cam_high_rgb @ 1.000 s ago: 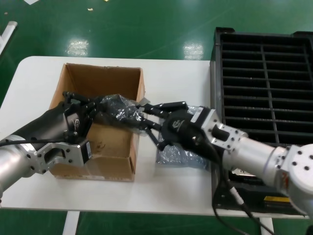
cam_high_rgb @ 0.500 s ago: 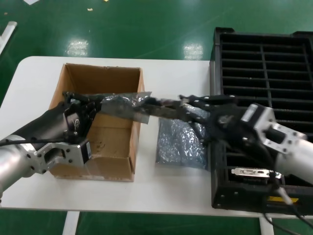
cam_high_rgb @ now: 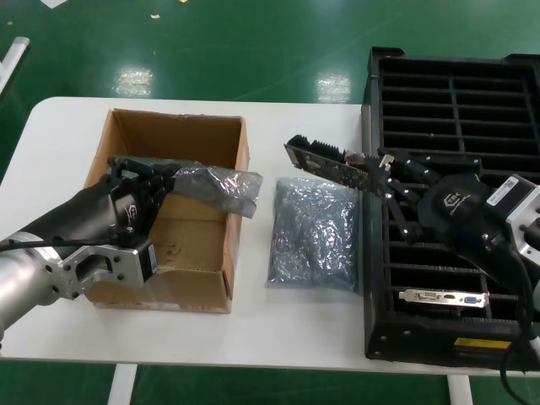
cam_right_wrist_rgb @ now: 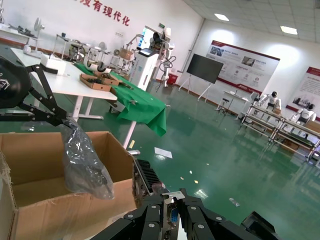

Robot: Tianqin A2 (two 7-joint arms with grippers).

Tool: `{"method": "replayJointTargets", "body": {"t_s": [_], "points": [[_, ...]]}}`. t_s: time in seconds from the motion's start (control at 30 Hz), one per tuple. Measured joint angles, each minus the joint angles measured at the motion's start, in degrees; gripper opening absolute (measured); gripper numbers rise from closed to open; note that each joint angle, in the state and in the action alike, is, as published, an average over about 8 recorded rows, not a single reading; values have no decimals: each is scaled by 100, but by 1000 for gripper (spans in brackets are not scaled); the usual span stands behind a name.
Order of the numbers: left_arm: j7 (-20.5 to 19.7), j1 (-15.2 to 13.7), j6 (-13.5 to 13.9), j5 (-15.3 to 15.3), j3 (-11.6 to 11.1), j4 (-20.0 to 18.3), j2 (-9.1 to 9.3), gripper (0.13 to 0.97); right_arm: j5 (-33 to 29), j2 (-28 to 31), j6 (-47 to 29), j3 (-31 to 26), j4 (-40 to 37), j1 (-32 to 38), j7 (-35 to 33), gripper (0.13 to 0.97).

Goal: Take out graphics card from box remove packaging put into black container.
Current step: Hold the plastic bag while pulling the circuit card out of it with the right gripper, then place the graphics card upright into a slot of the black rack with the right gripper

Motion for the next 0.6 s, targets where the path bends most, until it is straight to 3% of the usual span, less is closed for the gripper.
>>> {"method": "replayJointTargets", "body": {"t_s": [0.6], "points": [[0, 0, 0, 0, 0, 0, 0, 138, -307, 134, -174, -117, 102, 217, -143, 183]]}}
